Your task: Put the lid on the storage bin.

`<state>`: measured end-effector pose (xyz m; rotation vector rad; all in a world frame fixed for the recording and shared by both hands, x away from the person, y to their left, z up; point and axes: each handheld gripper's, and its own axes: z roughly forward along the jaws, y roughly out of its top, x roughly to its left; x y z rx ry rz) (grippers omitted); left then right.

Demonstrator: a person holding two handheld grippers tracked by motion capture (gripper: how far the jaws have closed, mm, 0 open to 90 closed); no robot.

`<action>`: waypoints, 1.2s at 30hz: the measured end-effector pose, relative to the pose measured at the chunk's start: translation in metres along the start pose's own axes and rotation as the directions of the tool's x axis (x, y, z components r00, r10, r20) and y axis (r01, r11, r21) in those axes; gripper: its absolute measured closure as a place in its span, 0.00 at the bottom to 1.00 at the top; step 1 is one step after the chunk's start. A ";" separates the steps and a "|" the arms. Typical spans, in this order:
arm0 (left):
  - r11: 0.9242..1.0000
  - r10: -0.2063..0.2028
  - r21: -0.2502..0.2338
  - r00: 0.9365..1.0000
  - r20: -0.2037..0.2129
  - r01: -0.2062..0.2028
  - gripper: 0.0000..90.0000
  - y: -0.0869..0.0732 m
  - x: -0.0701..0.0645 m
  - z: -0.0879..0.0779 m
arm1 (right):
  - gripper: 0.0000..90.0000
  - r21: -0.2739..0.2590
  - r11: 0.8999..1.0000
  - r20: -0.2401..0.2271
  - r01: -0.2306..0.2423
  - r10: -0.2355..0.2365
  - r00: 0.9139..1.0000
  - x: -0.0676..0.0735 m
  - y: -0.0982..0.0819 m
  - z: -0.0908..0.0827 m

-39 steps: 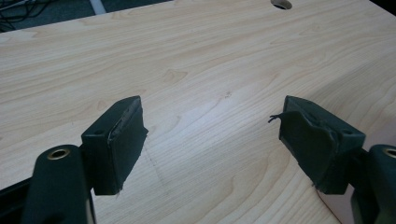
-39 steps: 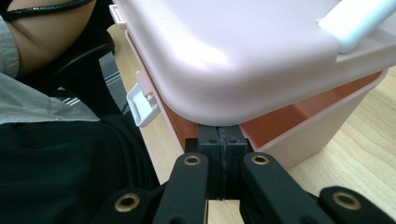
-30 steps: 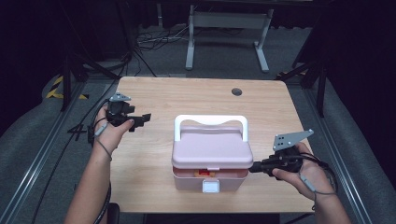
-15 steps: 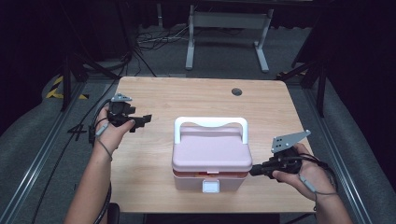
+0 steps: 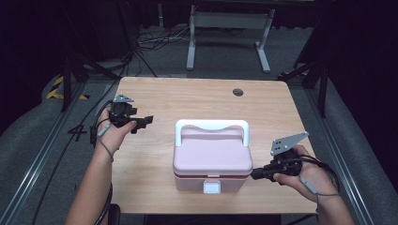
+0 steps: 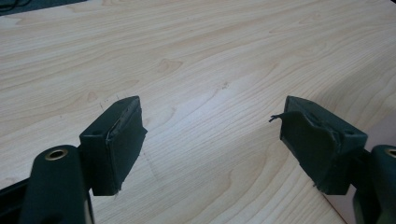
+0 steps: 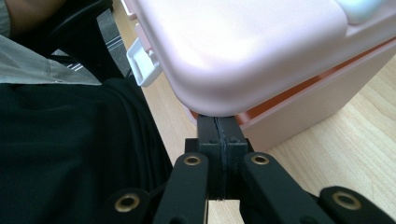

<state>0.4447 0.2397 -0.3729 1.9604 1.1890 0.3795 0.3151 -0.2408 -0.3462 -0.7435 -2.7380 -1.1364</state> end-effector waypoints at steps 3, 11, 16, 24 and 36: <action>1.000 0.001 0.002 1.000 0.000 -0.001 0.25 0.000 0.000 0.000 | 1.00 0.011 1.000 -0.002 -0.002 0.002 1.000 0.000 0.000 0.001; 1.000 -0.001 0.009 1.000 0.002 0.001 0.25 -0.001 -0.001 0.002 | 1.00 0.047 0.999 -0.003 -0.005 0.006 1.000 0.000 -0.001 0.004; 1.000 0.008 0.015 1.000 0.007 -0.008 0.25 -0.001 -0.002 0.004 | 1.00 0.066 0.998 -0.010 -0.006 0.007 1.000 0.000 -0.002 0.005; 1.000 0.005 0.021 1.000 0.008 -0.005 0.25 -0.001 -0.003 0.006 | 1.00 0.069 0.998 -0.028 -0.004 0.006 1.000 0.002 -0.003 0.001; 0.999 0.000 0.033 1.000 -0.010 0.000 0.25 -0.011 -0.003 -0.004 | 0.78 -0.070 0.997 -0.078 0.016 -0.022 0.997 0.006 0.007 -0.015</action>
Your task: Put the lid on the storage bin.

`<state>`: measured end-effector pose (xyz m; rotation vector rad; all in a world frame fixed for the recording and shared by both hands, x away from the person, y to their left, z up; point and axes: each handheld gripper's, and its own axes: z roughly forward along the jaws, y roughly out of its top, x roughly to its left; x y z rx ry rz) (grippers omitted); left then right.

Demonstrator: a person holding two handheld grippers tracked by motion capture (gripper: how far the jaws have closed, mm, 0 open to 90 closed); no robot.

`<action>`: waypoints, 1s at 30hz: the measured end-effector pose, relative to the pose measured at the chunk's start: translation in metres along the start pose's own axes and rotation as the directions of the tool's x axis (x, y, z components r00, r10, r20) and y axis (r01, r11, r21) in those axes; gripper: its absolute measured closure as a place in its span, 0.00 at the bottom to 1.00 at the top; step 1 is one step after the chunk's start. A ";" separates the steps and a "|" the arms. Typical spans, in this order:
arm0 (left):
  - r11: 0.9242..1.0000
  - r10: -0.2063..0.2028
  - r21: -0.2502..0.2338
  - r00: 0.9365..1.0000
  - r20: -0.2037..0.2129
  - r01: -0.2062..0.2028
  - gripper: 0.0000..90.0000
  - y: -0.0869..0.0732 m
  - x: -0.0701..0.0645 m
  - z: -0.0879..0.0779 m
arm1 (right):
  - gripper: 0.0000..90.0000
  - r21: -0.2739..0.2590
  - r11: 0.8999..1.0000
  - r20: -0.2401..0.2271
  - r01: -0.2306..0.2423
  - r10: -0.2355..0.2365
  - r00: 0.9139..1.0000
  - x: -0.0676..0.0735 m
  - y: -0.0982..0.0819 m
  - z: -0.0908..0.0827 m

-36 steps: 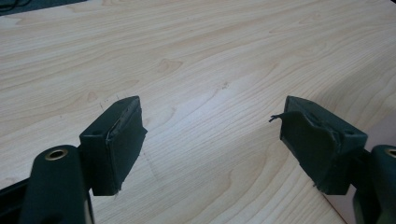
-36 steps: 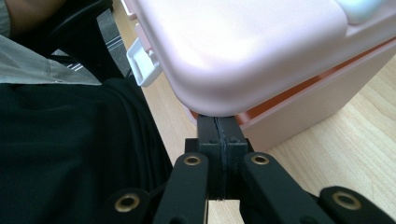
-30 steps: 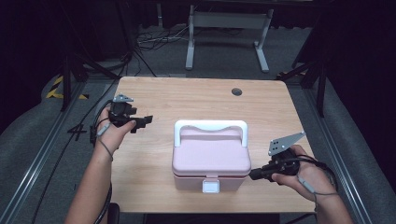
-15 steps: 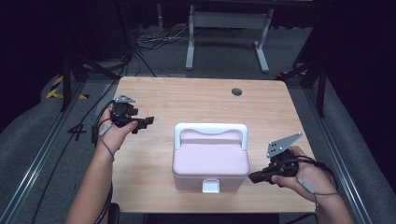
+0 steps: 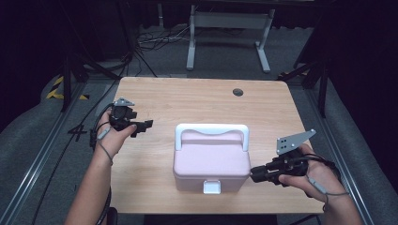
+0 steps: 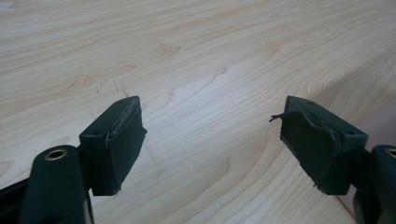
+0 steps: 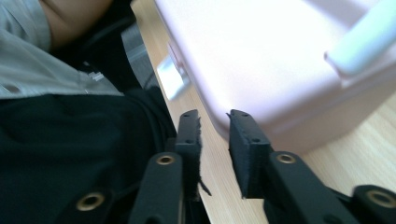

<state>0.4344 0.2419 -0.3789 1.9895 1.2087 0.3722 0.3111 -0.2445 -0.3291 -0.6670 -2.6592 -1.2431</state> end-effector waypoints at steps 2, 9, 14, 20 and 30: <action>1.000 -0.007 0.001 1.000 -0.007 0.007 0.25 -0.003 0.000 -0.004 | 0.73 -0.035 0.999 -0.011 -0.003 0.003 1.000 0.000 0.003 -0.001; 1.000 -0.016 0.003 1.000 -0.024 0.016 0.25 -0.013 0.002 -0.011 | 0.62 -0.182 0.983 -0.009 0.006 -0.007 1.000 -0.003 0.014 -0.011; 1.000 -0.027 0.009 0.999 -0.029 0.027 0.24 -0.019 0.002 -0.016 | 0.52 -0.291 0.956 0.111 0.040 -0.008 0.994 -0.016 0.019 -0.021; 0.999 -0.034 0.008 0.999 -0.039 0.035 0.24 -0.023 0.004 -0.019 | 0.38 -0.294 0.955 0.248 0.050 0.025 0.968 -0.030 0.020 -0.031; 0.999 -0.030 0.020 0.998 -0.048 0.031 0.24 -0.022 0.007 -0.015 | 0.28 -0.287 0.958 0.422 0.029 0.099 0.901 -0.062 0.003 -0.046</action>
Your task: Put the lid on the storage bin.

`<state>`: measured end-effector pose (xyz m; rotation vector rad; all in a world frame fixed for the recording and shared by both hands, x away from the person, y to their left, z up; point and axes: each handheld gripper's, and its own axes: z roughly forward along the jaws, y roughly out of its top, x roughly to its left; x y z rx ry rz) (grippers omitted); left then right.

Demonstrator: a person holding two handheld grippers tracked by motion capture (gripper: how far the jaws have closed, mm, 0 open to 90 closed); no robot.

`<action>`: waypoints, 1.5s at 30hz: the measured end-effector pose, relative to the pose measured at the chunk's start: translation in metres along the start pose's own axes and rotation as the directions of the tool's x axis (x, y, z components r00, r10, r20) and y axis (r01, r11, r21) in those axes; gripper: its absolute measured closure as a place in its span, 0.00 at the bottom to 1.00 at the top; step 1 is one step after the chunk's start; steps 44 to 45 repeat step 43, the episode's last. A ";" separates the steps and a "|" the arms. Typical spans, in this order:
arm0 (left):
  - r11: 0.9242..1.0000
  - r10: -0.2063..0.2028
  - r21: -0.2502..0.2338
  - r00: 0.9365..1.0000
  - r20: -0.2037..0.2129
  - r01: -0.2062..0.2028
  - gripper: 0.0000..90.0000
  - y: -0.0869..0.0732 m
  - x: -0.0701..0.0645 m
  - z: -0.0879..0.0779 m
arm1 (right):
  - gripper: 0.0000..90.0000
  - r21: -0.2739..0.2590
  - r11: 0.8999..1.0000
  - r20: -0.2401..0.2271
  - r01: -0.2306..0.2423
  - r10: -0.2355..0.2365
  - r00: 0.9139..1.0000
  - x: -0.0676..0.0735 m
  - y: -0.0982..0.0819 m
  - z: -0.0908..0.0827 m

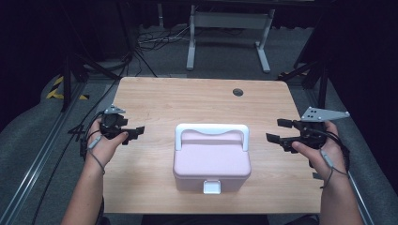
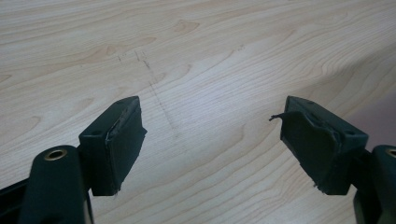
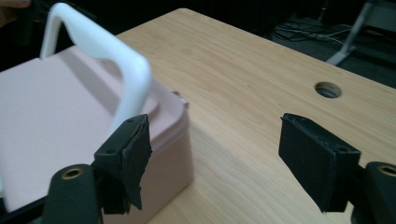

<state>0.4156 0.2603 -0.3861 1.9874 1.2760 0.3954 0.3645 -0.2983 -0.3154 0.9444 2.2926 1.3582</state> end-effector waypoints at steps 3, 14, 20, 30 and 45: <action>1.000 0.007 0.000 1.000 -0.008 -0.007 0.24 0.000 0.001 0.001 | 0.28 0.014 1.000 0.025 -0.012 0.011 1.000 -0.006 -0.004 0.001; 1.000 0.012 0.020 1.000 -0.014 -0.012 0.24 -0.002 0.005 0.006 | 0.26 0.128 0.989 0.124 -0.078 0.062 0.990 -0.042 -0.031 0.024; 0.999 0.003 0.032 1.000 -0.011 -0.003 0.24 -0.005 0.008 0.012 | 0.25 0.128 0.990 0.107 -0.066 0.052 0.993 -0.053 -0.045 0.040; 0.998 0.008 0.057 1.000 0.013 -0.009 0.25 -0.007 0.009 0.026 | 0.24 0.215 0.973 0.115 -0.089 0.065 0.991 -0.068 -0.078 0.079; 0.992 0.018 0.127 0.997 0.069 -0.026 0.26 -0.004 0.000 0.038 | 0.24 0.301 0.945 0.113 -0.127 0.097 0.989 -0.068 -0.099 0.101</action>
